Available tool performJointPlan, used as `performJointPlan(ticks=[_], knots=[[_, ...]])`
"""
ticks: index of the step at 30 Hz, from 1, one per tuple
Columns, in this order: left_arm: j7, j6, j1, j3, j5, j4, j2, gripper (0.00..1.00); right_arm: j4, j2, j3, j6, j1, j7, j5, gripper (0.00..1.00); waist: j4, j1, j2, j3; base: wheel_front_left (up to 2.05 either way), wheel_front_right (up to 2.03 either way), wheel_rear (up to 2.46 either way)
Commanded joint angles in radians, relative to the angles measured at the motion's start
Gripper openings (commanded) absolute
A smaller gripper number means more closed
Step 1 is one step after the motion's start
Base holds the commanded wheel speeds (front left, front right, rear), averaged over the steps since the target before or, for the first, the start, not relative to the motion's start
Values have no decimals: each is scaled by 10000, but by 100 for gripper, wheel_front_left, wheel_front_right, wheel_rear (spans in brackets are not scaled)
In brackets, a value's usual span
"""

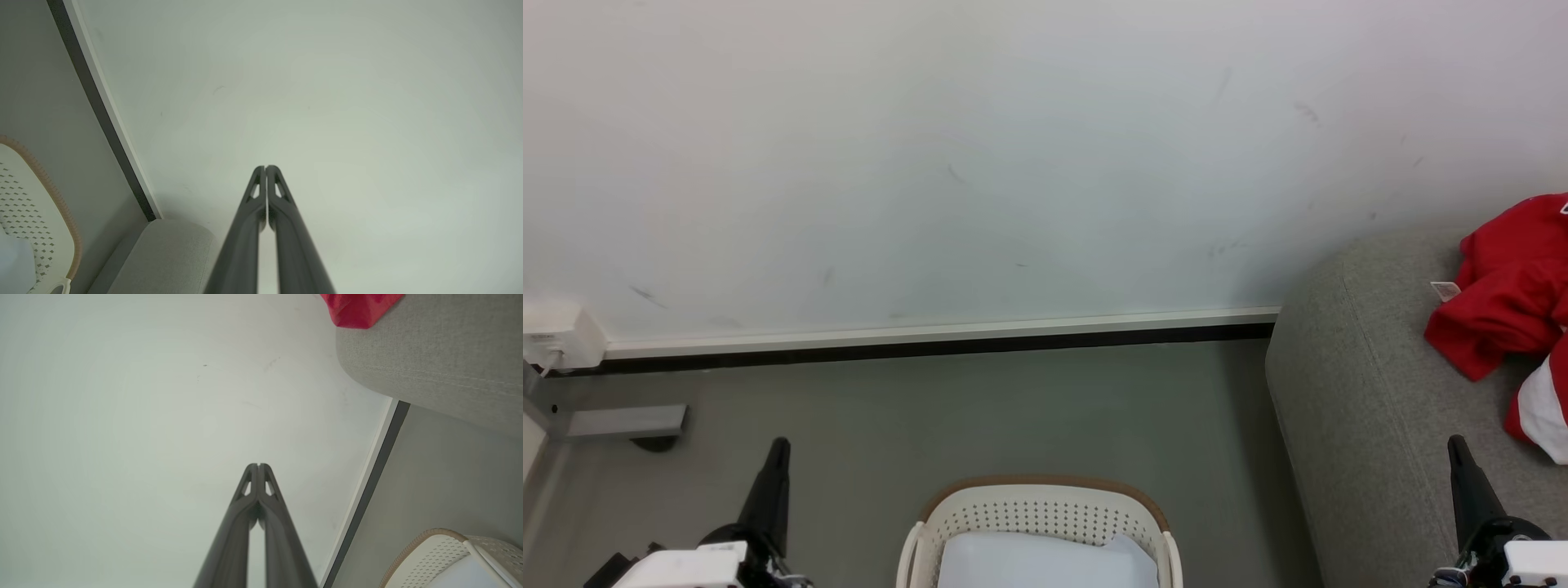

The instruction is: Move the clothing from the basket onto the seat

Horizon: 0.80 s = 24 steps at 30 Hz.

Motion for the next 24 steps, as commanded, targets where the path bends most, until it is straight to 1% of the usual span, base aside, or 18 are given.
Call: performJointPlan(ticks=[1,24], knots=[[49,-35,-109,33,-187,-25,79,0,-70,-79,-53,-20,-132,15,193,0,0,0,-1,3,0,0,0],[71,-35,-110,29,-245,-24,77,0,-69,-78,-54,-21,-137,42,209,0,0,0,-1,7,0,0,0]])
